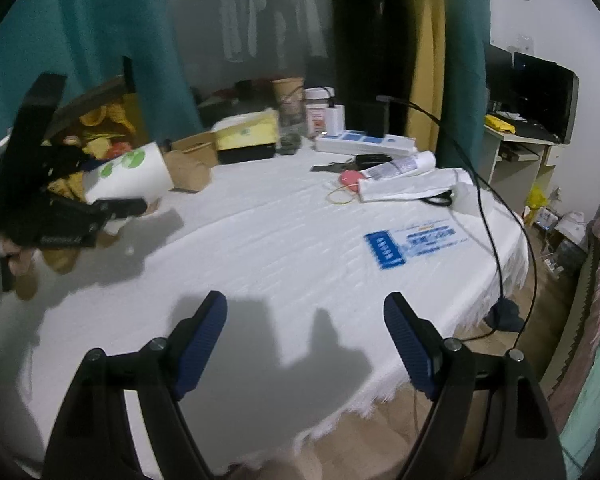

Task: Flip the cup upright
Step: 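Close the right gripper around the white cup's body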

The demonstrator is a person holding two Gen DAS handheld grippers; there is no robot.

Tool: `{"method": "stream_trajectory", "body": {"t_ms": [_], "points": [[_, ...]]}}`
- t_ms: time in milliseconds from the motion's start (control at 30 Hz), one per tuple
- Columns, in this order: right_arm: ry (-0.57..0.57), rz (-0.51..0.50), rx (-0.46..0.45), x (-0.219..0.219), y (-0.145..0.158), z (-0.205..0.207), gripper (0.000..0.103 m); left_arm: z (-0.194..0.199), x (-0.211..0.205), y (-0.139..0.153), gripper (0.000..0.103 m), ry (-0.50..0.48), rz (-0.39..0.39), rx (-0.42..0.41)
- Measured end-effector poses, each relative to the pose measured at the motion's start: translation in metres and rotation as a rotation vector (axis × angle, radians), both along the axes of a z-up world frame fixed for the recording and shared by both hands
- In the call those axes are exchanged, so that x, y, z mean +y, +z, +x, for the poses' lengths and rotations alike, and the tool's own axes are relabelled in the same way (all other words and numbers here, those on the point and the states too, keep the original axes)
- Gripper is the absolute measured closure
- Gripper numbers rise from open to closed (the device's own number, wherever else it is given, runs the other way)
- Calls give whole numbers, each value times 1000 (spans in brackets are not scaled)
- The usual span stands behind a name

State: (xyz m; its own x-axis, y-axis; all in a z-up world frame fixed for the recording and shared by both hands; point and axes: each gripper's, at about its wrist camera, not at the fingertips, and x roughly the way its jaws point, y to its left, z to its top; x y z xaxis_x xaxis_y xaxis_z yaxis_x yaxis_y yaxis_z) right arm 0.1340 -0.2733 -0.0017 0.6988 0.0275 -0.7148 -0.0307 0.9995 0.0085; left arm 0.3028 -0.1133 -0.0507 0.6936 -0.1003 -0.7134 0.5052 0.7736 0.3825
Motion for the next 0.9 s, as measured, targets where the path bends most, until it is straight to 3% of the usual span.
{"method": "stream_trajectory", "body": {"t_ms": [167, 367, 667, 900], "points": [[34, 24, -5, 22, 1, -36, 24, -71, 17, 1, 40, -12, -23, 17], [41, 57, 24, 29, -7, -61, 24, -123, 25, -12, 40, -24, -17, 76], [39, 56, 33, 27, -12, -74, 24, -138, 19, -44, 40, -62, -16, 209], [26, 54, 59, 18, -20, -71, 24, -130, 12, -63, 40, -63, 7, 252]]}}
